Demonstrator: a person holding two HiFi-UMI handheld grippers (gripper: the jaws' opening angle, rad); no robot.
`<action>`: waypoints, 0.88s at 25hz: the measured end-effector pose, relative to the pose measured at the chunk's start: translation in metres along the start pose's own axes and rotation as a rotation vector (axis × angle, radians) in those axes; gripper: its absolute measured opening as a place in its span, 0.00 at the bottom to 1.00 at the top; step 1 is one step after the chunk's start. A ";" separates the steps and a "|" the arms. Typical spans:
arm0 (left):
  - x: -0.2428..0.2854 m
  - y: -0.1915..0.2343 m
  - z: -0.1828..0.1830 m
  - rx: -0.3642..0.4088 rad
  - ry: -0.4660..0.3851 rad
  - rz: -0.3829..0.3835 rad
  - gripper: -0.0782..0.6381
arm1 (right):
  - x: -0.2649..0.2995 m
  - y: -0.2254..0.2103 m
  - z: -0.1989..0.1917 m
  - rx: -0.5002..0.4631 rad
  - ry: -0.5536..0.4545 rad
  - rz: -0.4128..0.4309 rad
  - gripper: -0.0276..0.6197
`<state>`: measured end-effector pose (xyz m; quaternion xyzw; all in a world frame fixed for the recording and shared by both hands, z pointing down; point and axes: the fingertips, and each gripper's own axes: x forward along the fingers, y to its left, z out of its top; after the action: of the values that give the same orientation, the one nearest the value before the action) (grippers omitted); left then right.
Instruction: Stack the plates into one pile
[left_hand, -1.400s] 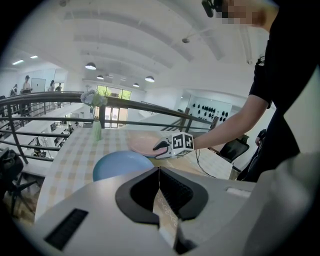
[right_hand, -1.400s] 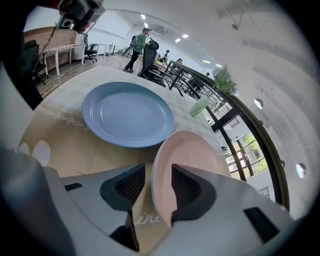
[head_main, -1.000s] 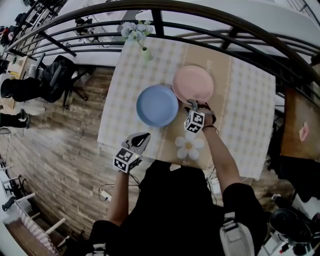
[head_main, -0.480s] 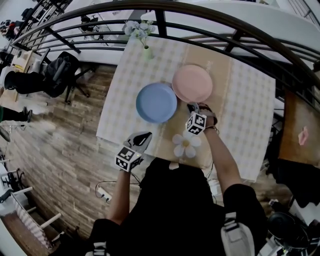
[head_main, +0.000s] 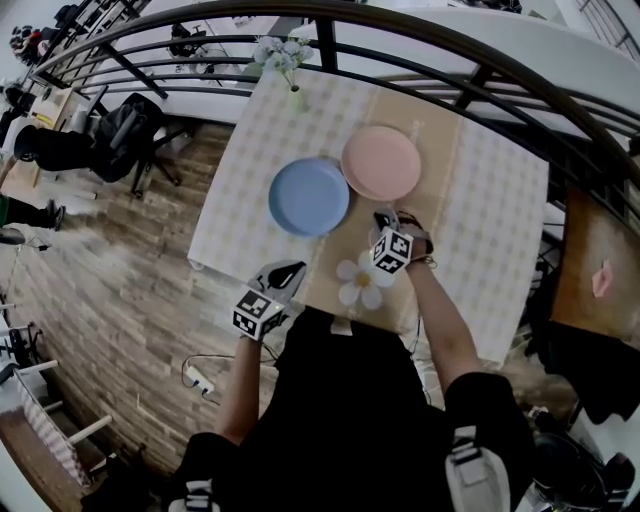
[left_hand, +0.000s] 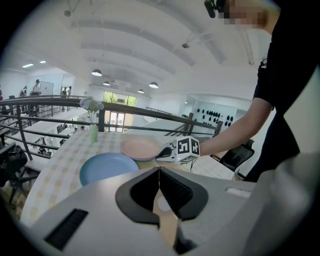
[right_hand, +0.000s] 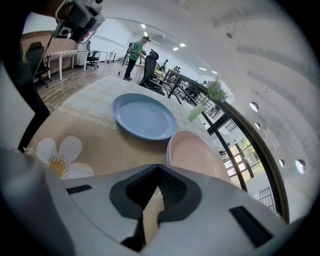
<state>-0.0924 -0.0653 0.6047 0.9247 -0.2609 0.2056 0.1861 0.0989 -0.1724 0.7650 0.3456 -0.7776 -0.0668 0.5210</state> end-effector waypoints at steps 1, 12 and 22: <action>0.001 -0.003 0.000 -0.005 -0.005 0.003 0.11 | -0.003 0.003 -0.001 0.008 -0.004 0.002 0.04; 0.018 -0.037 0.001 -0.027 -0.047 0.002 0.11 | -0.029 0.027 -0.036 0.020 0.013 0.037 0.04; -0.010 -0.019 -0.010 -0.040 -0.056 0.046 0.11 | -0.023 0.058 -0.011 0.017 -0.005 0.077 0.04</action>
<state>-0.0927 -0.0416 0.6040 0.9199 -0.2914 0.1785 0.1924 0.0857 -0.1119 0.7793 0.3195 -0.7921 -0.0409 0.5185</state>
